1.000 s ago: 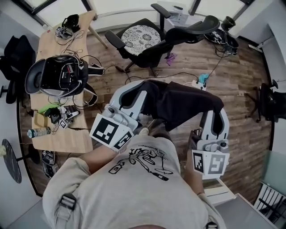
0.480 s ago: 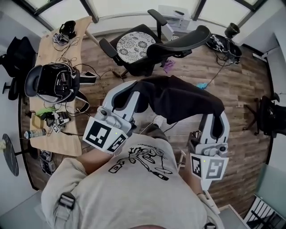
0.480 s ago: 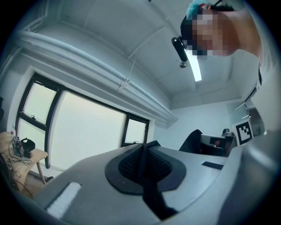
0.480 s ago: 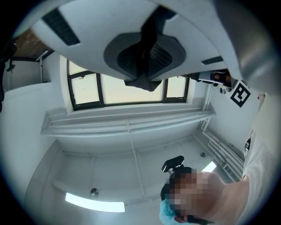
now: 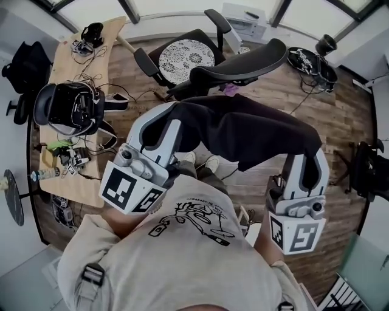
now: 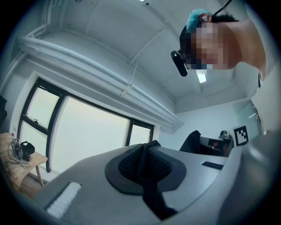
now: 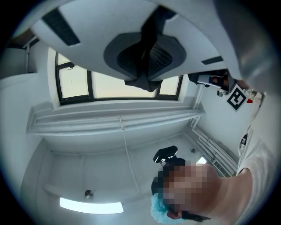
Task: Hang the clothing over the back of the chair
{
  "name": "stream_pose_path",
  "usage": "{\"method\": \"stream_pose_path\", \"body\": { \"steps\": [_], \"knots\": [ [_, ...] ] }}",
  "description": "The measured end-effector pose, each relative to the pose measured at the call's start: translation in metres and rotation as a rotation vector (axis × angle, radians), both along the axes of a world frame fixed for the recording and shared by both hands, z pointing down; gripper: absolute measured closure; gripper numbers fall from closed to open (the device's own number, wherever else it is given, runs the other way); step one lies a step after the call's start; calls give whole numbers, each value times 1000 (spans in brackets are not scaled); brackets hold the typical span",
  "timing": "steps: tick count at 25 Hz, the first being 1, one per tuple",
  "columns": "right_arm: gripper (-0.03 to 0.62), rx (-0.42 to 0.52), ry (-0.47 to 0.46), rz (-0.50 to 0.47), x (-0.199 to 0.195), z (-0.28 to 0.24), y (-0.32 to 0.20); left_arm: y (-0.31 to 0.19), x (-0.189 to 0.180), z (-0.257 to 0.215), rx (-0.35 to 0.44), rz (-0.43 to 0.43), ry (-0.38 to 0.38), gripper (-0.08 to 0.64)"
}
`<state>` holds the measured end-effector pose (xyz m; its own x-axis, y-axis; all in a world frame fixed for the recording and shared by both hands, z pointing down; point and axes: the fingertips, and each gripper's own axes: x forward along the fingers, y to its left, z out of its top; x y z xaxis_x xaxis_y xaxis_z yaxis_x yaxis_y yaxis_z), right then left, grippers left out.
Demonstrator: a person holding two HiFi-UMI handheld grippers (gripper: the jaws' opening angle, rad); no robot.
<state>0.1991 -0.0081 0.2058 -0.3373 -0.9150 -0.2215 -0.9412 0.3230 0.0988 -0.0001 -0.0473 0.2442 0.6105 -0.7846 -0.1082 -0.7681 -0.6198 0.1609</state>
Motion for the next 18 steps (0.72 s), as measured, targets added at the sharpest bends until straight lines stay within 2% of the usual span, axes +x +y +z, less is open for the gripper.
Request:
{"method": "stream_pose_path", "body": {
  "steps": [5, 12, 18],
  "knots": [
    [583, 53, 40, -7, -3, -22, -20, -24, -6, -24, 57, -16, 12, 555],
    [583, 101, 69, 31, -9, -50, -54, -62, -18, -64, 142, -1, 31, 555],
    [583, 79, 99, 66, -18, -60, -89, -99, -16, -76, 151, 61, -38, 555]
  ]
}}
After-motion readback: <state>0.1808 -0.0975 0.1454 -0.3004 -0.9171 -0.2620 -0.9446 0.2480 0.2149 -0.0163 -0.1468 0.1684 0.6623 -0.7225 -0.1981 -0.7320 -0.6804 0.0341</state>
